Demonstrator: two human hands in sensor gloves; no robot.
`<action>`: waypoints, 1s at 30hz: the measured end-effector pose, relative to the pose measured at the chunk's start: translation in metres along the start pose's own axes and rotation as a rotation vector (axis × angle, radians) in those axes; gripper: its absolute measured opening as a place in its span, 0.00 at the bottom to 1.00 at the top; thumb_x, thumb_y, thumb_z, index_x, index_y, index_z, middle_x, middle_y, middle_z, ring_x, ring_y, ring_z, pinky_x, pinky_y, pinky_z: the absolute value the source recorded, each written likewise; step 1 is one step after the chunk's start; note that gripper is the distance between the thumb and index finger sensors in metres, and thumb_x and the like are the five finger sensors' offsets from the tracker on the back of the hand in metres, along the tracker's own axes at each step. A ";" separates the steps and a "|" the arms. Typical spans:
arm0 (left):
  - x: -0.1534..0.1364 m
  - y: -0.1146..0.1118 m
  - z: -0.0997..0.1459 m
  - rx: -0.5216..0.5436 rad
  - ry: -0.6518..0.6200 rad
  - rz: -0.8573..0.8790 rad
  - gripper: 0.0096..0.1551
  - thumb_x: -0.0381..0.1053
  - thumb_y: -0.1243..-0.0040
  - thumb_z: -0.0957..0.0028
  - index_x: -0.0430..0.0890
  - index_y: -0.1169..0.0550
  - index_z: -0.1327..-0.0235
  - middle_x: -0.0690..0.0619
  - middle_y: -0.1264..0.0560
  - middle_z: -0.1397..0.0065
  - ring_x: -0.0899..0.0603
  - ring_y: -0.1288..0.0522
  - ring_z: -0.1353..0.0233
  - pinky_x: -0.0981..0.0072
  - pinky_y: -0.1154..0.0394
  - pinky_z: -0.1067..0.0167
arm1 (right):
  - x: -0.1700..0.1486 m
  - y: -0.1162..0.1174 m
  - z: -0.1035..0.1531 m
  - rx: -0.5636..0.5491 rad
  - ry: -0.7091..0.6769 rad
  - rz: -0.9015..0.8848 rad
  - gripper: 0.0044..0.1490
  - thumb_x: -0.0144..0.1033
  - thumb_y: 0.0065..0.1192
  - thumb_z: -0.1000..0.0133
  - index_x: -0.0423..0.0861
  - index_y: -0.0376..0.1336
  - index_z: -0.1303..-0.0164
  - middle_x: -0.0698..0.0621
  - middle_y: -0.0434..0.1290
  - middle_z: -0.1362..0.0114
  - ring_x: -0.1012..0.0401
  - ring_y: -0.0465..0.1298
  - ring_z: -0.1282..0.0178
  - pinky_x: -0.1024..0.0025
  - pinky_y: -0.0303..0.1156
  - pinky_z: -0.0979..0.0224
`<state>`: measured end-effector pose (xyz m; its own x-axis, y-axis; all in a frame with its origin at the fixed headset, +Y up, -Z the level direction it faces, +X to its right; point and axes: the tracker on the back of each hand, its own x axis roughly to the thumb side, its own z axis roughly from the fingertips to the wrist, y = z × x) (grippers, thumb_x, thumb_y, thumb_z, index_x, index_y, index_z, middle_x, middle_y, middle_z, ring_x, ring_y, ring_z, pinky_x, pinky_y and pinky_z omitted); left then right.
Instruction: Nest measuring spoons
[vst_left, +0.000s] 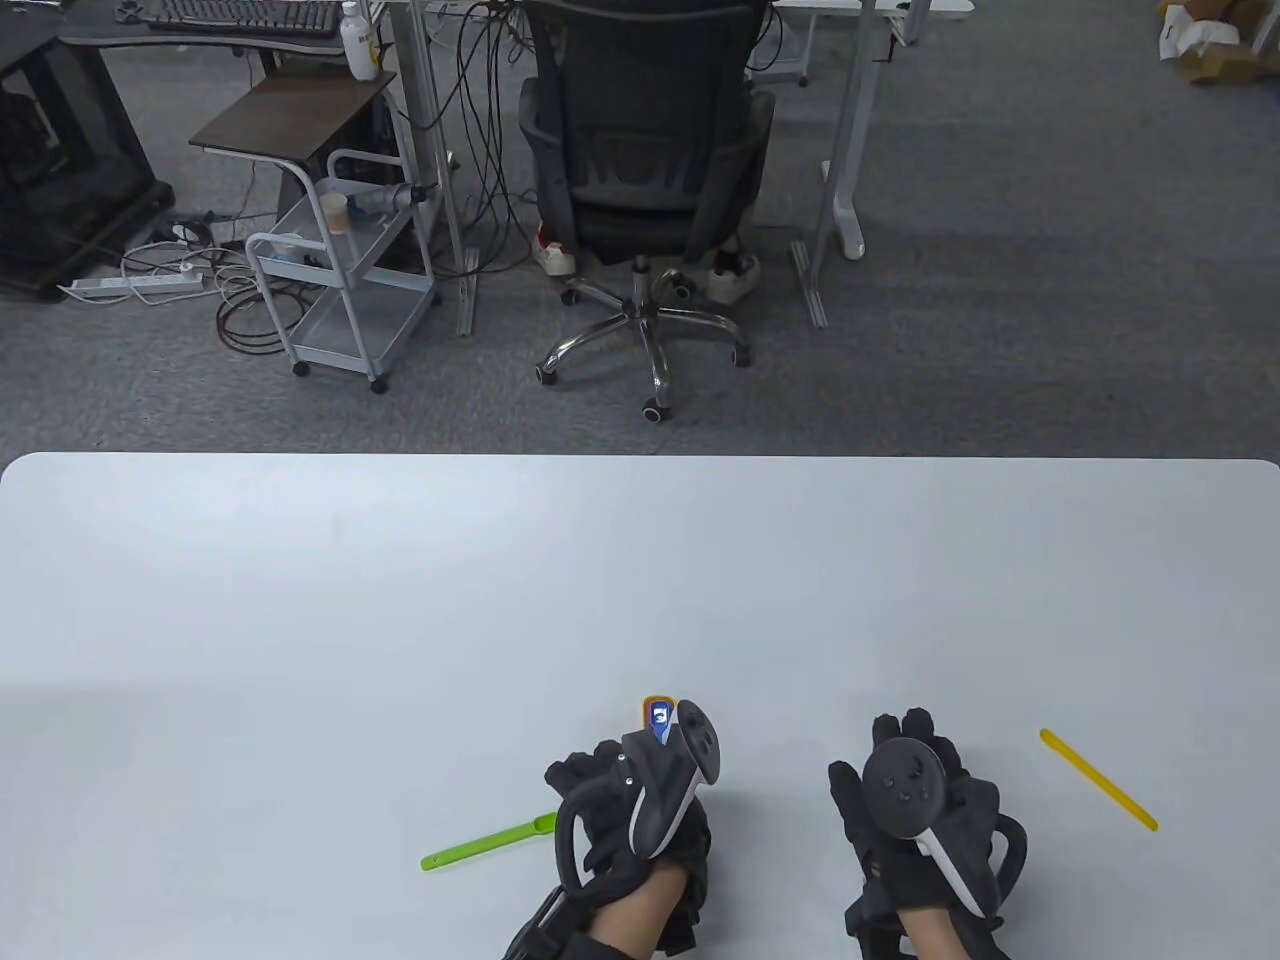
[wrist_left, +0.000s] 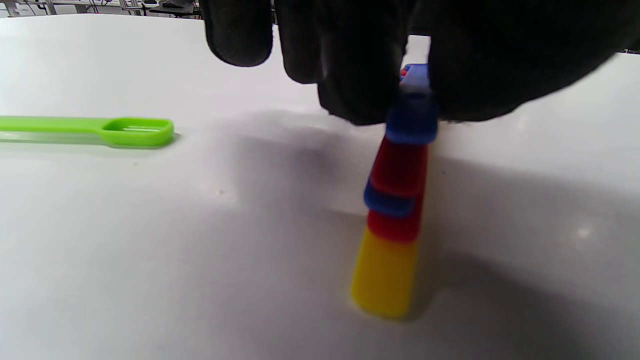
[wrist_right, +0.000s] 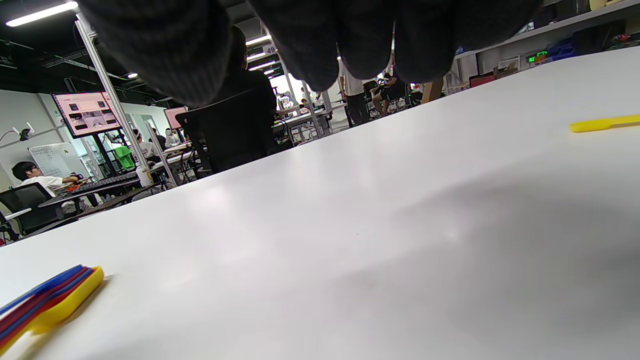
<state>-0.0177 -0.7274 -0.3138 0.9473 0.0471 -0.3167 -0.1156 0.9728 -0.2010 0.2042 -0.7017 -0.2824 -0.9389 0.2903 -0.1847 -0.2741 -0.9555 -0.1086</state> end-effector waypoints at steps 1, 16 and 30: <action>0.000 0.000 0.000 -0.001 0.000 -0.001 0.27 0.62 0.22 0.59 0.39 0.09 0.65 0.44 0.26 0.21 0.26 0.29 0.20 0.30 0.42 0.23 | 0.000 0.000 0.000 0.000 0.000 0.001 0.45 0.53 0.59 0.43 0.38 0.61 0.20 0.30 0.58 0.12 0.29 0.64 0.21 0.32 0.60 0.26; -0.002 0.003 0.001 0.001 -0.010 0.000 0.35 0.67 0.24 0.60 0.40 0.11 0.56 0.44 0.28 0.20 0.25 0.30 0.19 0.29 0.43 0.23 | 0.001 0.000 0.000 0.005 0.001 0.006 0.45 0.53 0.59 0.43 0.39 0.61 0.20 0.30 0.58 0.12 0.29 0.64 0.21 0.32 0.60 0.26; -0.018 0.021 0.005 0.029 -0.072 0.013 0.51 0.76 0.31 0.62 0.48 0.22 0.29 0.43 0.33 0.15 0.24 0.33 0.17 0.28 0.45 0.23 | 0.001 0.000 0.000 0.010 0.003 0.009 0.45 0.54 0.59 0.43 0.39 0.60 0.20 0.30 0.58 0.12 0.29 0.64 0.21 0.32 0.60 0.26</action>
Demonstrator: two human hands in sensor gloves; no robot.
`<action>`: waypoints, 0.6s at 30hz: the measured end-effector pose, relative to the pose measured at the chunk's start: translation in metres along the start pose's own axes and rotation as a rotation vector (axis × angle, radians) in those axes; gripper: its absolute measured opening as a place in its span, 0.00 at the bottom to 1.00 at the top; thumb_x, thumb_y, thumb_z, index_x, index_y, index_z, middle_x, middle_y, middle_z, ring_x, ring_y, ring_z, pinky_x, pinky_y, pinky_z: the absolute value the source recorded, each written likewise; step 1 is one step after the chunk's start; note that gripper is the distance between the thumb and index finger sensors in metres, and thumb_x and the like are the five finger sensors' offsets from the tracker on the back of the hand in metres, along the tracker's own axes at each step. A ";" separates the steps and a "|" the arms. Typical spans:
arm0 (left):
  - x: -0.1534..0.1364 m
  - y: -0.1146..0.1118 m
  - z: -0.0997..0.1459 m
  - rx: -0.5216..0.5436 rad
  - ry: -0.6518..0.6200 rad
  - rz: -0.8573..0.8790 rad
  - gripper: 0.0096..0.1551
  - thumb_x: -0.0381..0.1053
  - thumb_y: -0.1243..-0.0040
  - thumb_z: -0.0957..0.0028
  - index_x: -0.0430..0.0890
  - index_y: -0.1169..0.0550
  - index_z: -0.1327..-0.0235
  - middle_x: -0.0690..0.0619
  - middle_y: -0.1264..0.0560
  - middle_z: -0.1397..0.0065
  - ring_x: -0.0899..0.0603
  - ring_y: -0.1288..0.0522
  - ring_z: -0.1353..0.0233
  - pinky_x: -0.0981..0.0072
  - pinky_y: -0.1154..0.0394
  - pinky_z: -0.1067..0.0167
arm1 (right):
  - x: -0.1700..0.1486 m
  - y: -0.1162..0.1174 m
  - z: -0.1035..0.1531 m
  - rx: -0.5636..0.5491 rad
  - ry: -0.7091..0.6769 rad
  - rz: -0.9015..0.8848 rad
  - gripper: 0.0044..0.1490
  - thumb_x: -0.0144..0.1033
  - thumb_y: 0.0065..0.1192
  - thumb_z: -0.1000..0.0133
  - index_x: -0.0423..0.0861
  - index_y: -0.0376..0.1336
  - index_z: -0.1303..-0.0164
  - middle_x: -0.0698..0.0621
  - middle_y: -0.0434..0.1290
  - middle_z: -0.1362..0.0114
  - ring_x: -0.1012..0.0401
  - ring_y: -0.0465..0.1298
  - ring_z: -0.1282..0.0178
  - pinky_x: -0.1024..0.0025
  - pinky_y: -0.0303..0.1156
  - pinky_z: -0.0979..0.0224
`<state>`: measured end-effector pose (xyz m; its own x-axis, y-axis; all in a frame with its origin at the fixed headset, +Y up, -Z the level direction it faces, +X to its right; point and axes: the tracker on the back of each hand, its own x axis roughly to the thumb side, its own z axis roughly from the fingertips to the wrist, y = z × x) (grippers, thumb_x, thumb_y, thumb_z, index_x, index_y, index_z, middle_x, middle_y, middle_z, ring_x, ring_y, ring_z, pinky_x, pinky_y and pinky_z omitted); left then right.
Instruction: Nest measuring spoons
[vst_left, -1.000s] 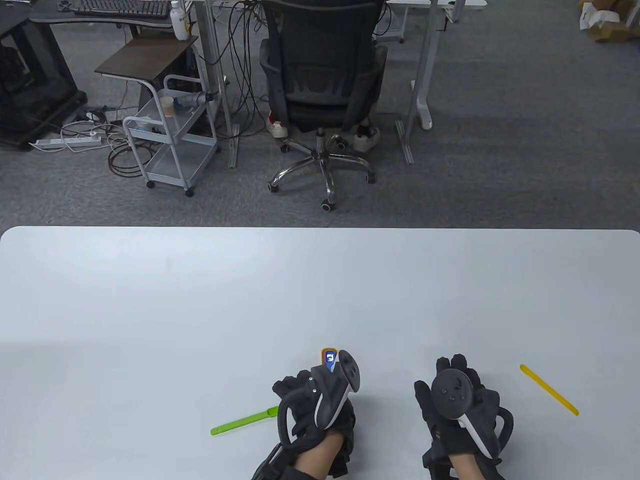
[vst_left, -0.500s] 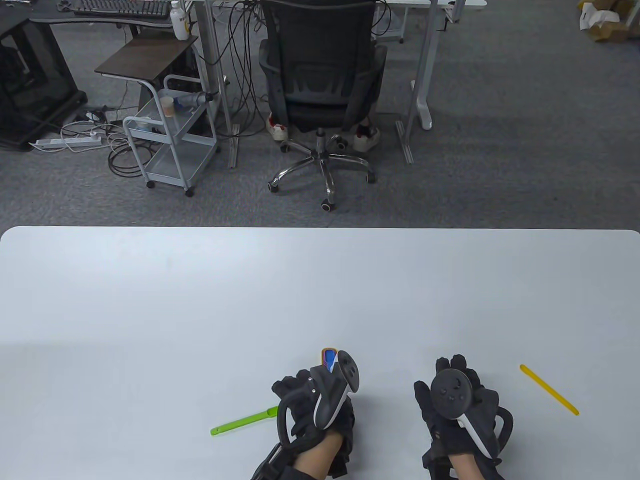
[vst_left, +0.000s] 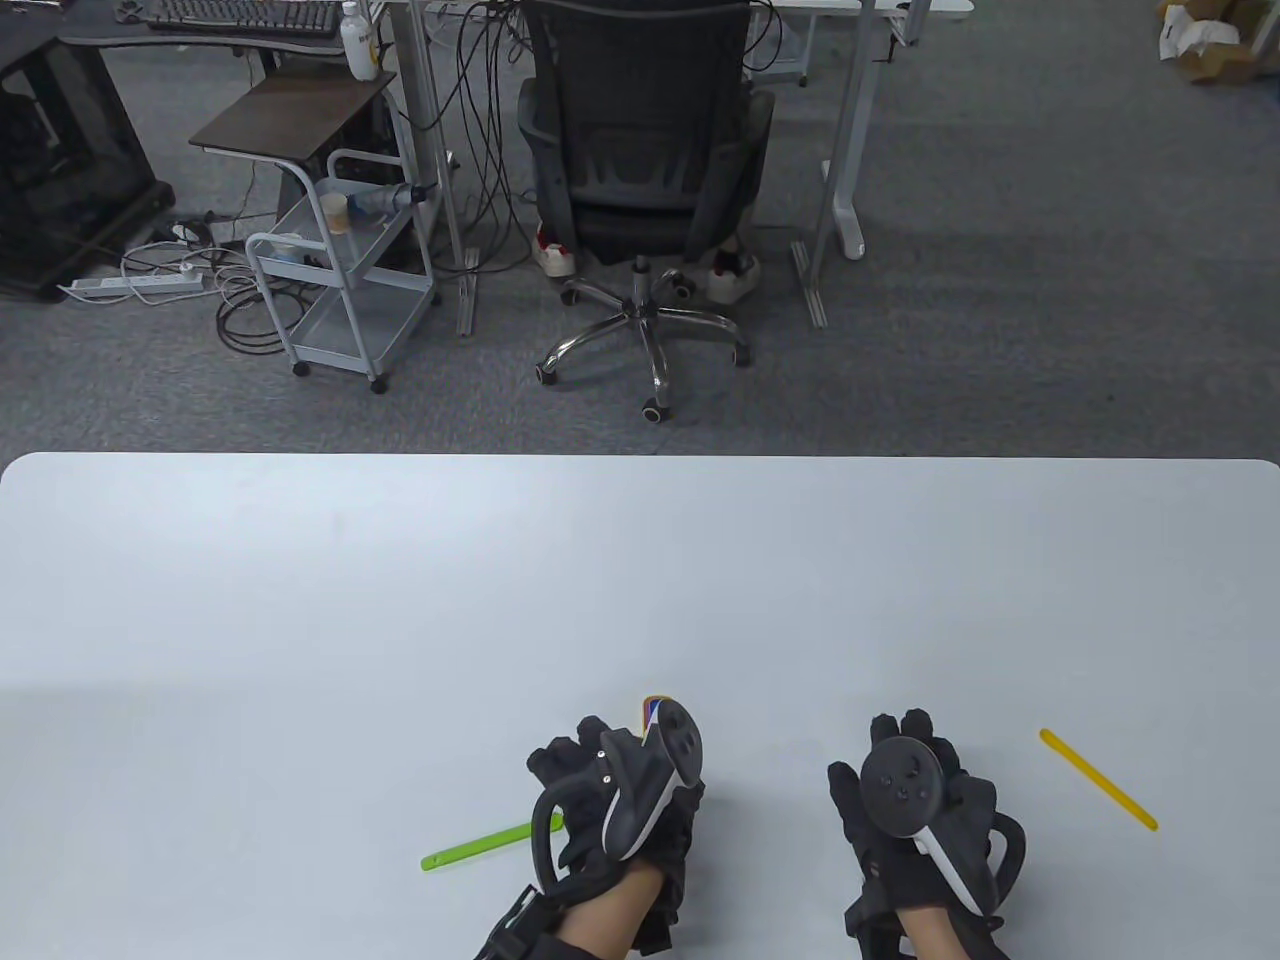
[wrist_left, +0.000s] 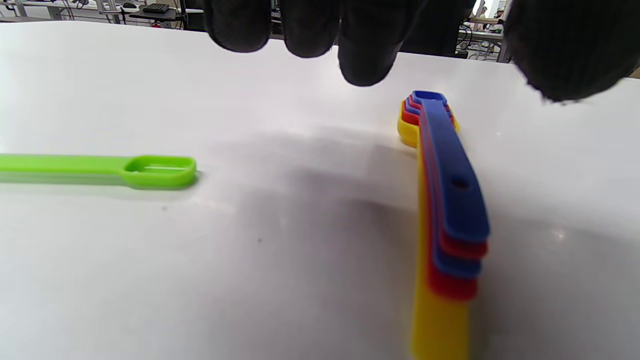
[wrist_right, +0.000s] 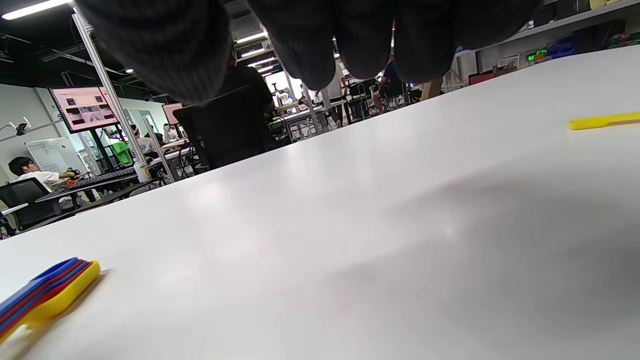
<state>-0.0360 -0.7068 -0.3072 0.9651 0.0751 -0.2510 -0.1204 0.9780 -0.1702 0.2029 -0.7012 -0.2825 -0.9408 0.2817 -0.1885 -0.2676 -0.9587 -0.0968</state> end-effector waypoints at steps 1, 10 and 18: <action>-0.002 0.002 0.001 0.007 -0.015 0.000 0.52 0.76 0.31 0.62 0.49 0.23 0.28 0.43 0.33 0.15 0.24 0.33 0.17 0.29 0.45 0.22 | 0.000 0.000 0.000 0.001 0.001 -0.001 0.45 0.54 0.59 0.43 0.39 0.60 0.20 0.31 0.58 0.11 0.29 0.64 0.21 0.32 0.60 0.26; -0.026 0.014 0.004 0.060 -0.123 -0.019 0.52 0.75 0.30 0.63 0.51 0.24 0.26 0.46 0.31 0.16 0.26 0.31 0.17 0.30 0.44 0.21 | 0.000 0.000 0.000 0.007 0.001 -0.001 0.45 0.54 0.59 0.43 0.39 0.60 0.19 0.30 0.58 0.11 0.29 0.63 0.20 0.32 0.60 0.26; -0.054 0.020 0.001 0.088 -0.246 -0.081 0.50 0.73 0.29 0.63 0.53 0.24 0.27 0.47 0.30 0.17 0.28 0.29 0.17 0.33 0.41 0.20 | 0.000 0.000 -0.001 0.009 -0.002 0.001 0.45 0.53 0.59 0.43 0.39 0.60 0.19 0.31 0.58 0.11 0.29 0.64 0.21 0.32 0.60 0.25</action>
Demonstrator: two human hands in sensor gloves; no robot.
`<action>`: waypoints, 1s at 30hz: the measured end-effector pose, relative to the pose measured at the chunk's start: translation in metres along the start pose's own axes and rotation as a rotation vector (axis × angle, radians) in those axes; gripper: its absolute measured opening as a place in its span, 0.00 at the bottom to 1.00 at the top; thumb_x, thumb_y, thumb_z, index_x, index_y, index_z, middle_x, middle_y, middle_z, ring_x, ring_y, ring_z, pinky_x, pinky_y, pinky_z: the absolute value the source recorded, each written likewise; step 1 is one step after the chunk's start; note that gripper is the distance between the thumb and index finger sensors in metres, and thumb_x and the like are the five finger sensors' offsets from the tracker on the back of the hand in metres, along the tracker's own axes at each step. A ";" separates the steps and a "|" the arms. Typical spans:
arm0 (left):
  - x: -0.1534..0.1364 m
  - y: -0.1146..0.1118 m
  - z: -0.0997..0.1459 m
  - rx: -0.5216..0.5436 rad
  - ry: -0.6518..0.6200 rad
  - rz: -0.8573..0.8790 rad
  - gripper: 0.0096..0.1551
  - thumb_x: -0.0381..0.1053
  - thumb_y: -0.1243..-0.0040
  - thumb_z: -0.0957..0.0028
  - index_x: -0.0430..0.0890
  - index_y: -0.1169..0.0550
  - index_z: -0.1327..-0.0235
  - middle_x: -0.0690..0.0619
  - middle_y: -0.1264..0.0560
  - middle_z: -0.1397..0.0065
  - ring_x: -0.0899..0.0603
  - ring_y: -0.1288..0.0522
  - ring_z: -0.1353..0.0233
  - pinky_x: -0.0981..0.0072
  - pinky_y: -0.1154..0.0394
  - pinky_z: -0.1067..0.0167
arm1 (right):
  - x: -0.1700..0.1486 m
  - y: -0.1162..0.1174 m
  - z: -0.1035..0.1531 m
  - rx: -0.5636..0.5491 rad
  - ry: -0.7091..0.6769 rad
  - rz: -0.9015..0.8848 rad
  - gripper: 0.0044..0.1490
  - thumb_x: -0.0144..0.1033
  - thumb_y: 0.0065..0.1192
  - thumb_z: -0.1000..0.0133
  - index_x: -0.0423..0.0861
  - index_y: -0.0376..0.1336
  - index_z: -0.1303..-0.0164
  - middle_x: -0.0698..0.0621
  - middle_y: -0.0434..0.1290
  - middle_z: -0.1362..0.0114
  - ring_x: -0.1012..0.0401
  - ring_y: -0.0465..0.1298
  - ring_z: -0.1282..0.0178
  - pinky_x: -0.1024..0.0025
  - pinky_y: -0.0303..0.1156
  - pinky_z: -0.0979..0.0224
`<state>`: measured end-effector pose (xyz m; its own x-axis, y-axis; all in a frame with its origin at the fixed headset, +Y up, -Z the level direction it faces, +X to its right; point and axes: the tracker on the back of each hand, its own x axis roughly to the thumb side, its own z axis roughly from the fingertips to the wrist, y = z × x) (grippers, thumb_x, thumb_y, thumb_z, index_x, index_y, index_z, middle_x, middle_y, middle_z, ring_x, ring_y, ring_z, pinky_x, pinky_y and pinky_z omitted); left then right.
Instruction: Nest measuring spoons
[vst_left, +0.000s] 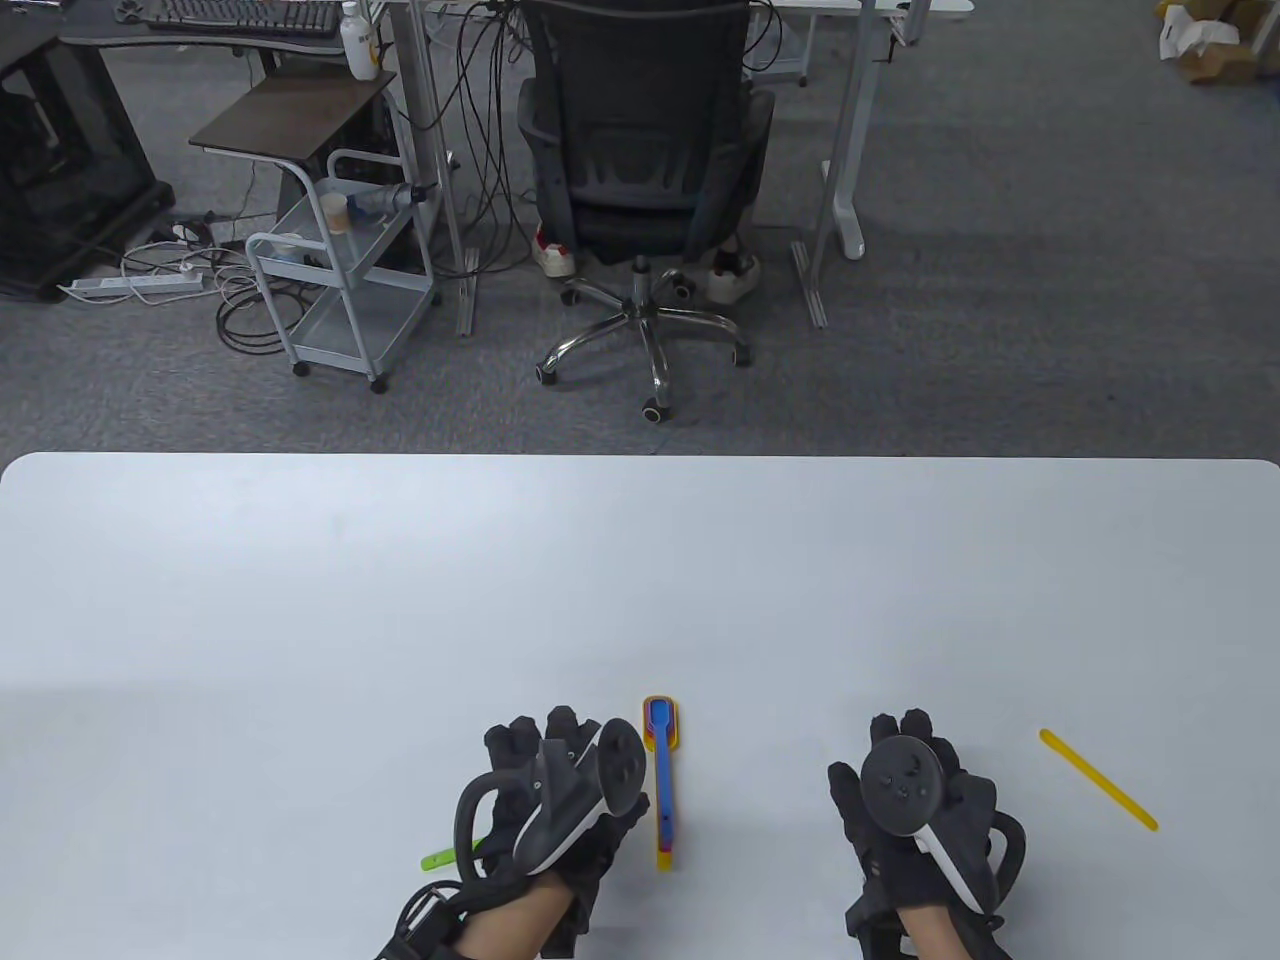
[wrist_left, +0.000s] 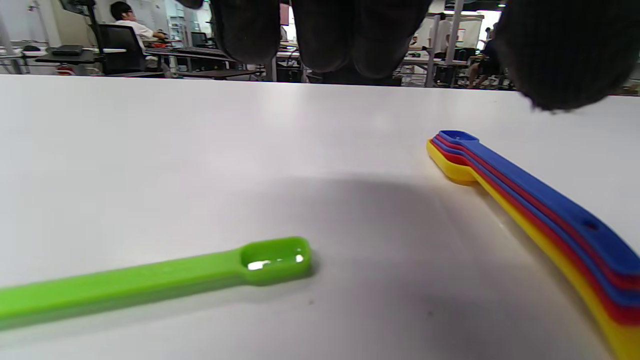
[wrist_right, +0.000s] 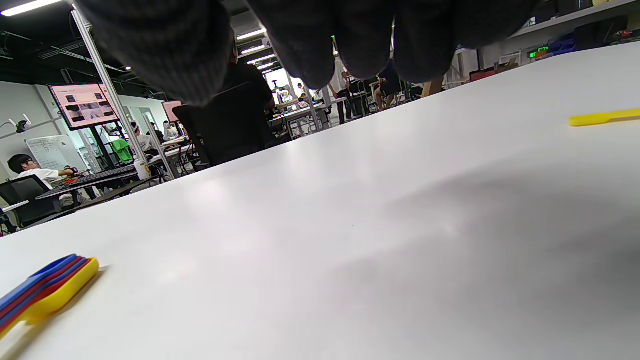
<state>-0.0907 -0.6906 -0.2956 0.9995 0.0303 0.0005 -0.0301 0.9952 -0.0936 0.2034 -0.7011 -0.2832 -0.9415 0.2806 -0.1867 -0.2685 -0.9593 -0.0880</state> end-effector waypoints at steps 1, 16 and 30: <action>-0.004 0.000 0.000 -0.003 -0.012 -0.006 0.50 0.73 0.28 0.63 0.53 0.24 0.27 0.50 0.30 0.16 0.28 0.29 0.17 0.33 0.41 0.20 | 0.000 0.000 0.000 0.001 0.000 -0.001 0.45 0.53 0.59 0.42 0.39 0.60 0.19 0.31 0.58 0.11 0.29 0.63 0.20 0.32 0.60 0.25; -0.061 -0.021 0.001 -0.040 -0.169 -0.163 0.46 0.69 0.24 0.63 0.55 0.23 0.28 0.52 0.29 0.17 0.31 0.28 0.16 0.35 0.40 0.19 | -0.001 -0.001 -0.001 -0.003 0.001 -0.008 0.45 0.53 0.59 0.43 0.39 0.60 0.19 0.30 0.58 0.11 0.29 0.63 0.20 0.32 0.59 0.25; -0.089 -0.046 -0.001 -0.059 -0.216 -0.272 0.41 0.65 0.22 0.62 0.55 0.20 0.33 0.53 0.29 0.16 0.32 0.28 0.15 0.34 0.42 0.19 | -0.001 -0.001 -0.002 0.003 0.013 0.007 0.45 0.53 0.60 0.43 0.39 0.60 0.19 0.31 0.58 0.11 0.29 0.63 0.20 0.32 0.59 0.25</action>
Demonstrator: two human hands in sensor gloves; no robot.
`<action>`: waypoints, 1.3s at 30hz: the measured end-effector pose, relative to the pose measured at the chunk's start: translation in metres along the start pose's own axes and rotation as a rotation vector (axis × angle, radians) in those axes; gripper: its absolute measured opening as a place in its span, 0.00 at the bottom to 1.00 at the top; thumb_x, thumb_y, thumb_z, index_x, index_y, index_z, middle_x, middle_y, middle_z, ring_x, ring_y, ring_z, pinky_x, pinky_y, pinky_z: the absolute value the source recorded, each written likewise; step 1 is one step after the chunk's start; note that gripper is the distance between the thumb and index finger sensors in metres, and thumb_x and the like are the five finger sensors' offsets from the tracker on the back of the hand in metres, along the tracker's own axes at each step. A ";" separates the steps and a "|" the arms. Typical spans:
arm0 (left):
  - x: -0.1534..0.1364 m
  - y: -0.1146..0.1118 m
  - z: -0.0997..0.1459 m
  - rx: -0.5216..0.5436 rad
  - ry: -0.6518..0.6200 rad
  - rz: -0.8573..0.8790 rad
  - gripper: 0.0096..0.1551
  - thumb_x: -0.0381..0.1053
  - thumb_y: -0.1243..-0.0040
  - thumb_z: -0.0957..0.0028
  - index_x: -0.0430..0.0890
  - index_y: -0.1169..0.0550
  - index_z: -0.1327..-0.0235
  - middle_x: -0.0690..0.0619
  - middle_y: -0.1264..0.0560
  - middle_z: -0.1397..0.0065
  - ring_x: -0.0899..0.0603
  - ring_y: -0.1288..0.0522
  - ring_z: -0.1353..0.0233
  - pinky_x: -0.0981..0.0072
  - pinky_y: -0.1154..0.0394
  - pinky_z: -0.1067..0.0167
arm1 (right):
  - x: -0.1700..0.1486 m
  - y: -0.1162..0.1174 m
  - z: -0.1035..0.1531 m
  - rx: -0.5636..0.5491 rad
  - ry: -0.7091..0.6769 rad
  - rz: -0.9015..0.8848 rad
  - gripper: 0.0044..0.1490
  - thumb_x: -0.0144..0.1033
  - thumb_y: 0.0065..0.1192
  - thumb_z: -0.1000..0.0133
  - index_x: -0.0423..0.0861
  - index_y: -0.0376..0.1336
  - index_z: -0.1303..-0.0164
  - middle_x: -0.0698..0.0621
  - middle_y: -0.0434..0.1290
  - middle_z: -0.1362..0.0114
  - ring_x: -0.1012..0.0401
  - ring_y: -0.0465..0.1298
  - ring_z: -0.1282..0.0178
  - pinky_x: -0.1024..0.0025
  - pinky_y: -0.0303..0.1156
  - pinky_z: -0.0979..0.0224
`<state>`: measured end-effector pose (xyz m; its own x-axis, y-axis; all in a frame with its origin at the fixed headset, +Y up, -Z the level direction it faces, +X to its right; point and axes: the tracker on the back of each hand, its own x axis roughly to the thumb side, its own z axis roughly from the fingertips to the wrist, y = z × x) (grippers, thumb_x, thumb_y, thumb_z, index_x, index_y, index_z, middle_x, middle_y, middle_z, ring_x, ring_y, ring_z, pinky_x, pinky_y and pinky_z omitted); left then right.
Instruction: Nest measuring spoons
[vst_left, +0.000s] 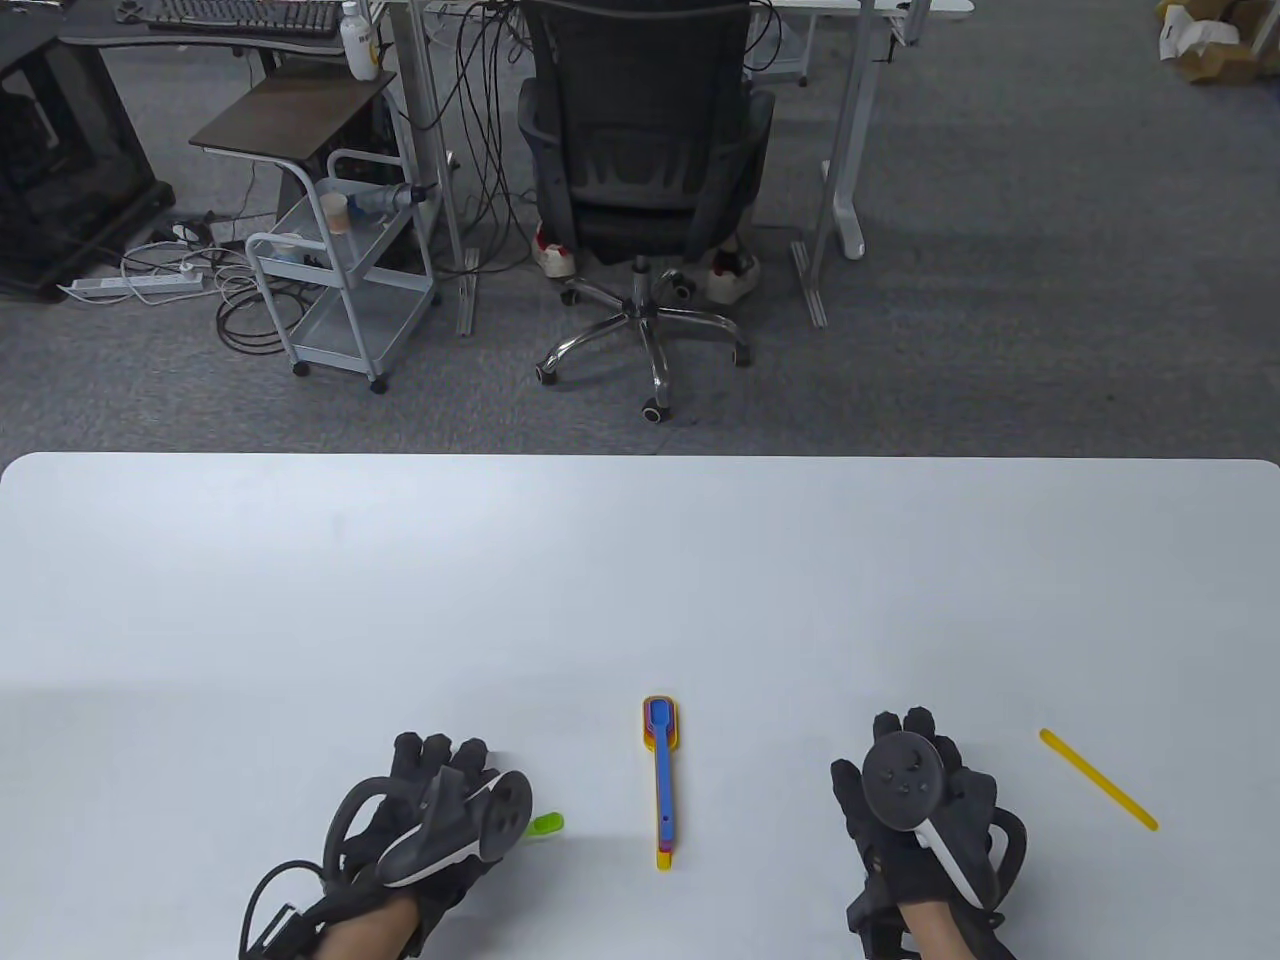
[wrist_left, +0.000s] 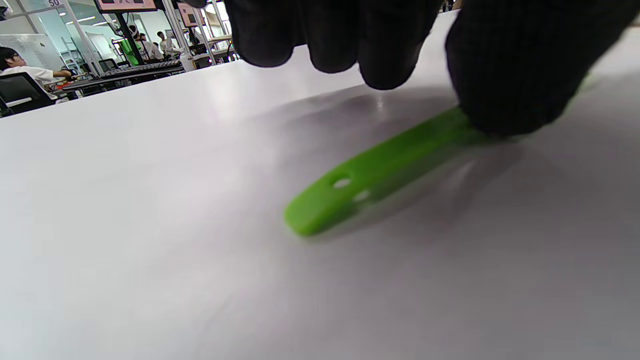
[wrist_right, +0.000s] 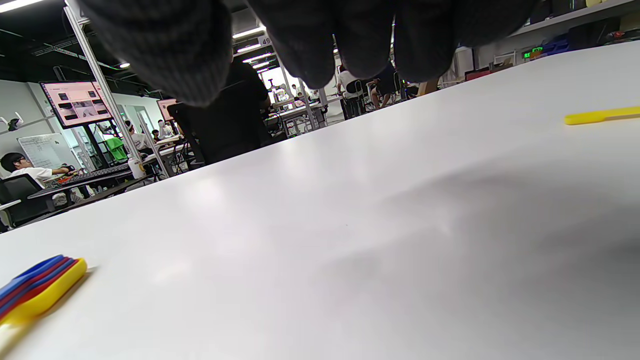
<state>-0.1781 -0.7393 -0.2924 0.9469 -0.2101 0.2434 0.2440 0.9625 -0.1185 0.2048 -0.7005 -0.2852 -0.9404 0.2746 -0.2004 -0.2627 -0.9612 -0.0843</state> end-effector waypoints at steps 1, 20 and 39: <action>0.000 -0.001 0.000 -0.001 -0.002 -0.005 0.41 0.65 0.22 0.62 0.55 0.20 0.33 0.54 0.29 0.16 0.32 0.28 0.15 0.34 0.42 0.18 | 0.000 0.000 0.000 0.000 0.000 0.001 0.45 0.53 0.59 0.43 0.39 0.60 0.19 0.31 0.58 0.11 0.29 0.63 0.20 0.32 0.59 0.25; -0.001 -0.005 0.000 -0.037 -0.072 0.039 0.26 0.57 0.22 0.59 0.50 0.13 0.48 0.55 0.31 0.15 0.34 0.28 0.15 0.33 0.43 0.18 | 0.000 0.001 -0.001 -0.001 0.003 0.005 0.45 0.53 0.60 0.43 0.39 0.60 0.20 0.31 0.58 0.11 0.29 0.63 0.20 0.32 0.59 0.25; -0.002 -0.008 -0.001 -0.028 -0.093 0.072 0.26 0.57 0.21 0.60 0.45 0.12 0.52 0.55 0.31 0.15 0.34 0.29 0.14 0.30 0.45 0.19 | 0.000 0.001 -0.001 -0.005 0.003 0.005 0.45 0.53 0.60 0.43 0.39 0.60 0.19 0.31 0.58 0.11 0.29 0.63 0.20 0.32 0.59 0.25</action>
<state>-0.1819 -0.7463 -0.2934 0.9392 -0.1223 0.3210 0.1826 0.9692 -0.1651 0.2052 -0.7016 -0.2864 -0.9411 0.2703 -0.2033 -0.2573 -0.9623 -0.0884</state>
